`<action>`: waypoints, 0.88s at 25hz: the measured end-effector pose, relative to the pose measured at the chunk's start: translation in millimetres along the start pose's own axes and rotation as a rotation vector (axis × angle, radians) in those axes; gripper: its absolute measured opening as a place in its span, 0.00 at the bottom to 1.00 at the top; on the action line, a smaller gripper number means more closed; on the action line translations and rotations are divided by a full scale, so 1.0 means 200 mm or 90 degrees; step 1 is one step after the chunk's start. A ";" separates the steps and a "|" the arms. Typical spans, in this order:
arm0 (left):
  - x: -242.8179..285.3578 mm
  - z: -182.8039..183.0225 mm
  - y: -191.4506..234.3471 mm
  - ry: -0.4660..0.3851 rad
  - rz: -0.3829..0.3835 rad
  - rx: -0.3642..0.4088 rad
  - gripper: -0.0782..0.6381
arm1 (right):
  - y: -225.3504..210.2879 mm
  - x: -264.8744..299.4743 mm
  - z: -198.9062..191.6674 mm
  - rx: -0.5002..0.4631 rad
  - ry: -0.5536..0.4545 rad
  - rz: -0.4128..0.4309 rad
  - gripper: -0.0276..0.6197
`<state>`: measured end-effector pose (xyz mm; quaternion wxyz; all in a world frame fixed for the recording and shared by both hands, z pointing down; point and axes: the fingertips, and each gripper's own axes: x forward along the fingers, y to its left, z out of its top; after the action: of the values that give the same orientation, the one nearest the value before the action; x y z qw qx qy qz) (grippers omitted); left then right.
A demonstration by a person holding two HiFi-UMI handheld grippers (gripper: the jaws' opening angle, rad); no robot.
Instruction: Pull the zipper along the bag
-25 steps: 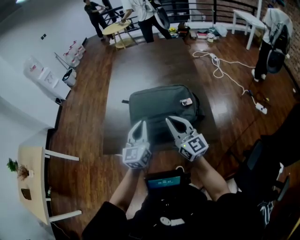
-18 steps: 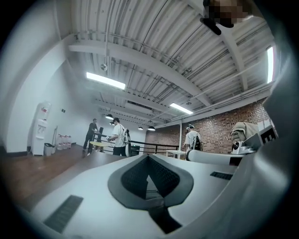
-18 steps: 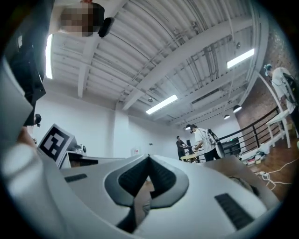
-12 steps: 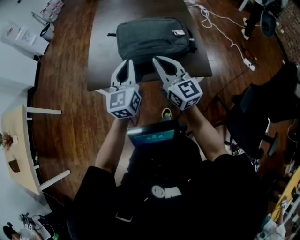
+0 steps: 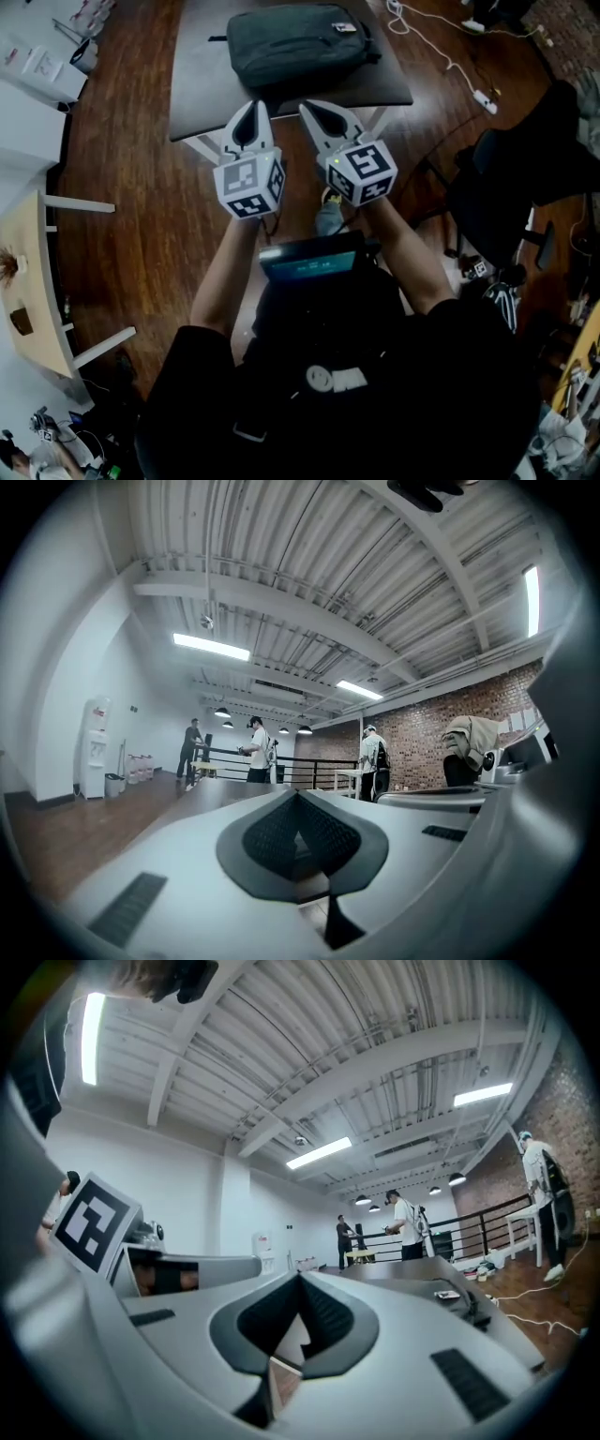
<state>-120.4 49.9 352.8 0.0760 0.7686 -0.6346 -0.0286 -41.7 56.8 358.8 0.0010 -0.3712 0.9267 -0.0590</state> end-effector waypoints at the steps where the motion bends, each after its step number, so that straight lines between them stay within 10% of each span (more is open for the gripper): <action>1: -0.02 -0.01 -0.03 0.004 -0.003 0.005 0.12 | 0.01 -0.03 -0.01 -0.002 0.006 -0.006 0.06; 22: -0.06 -0.05 -0.44 0.030 0.004 0.024 0.12 | -0.09 -0.32 0.00 0.034 0.028 -0.003 0.06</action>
<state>-36.3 77.7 348.0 0.0767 0.7684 -0.6354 0.0020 16.6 87.1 358.7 -0.0094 -0.3721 0.9236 -0.0919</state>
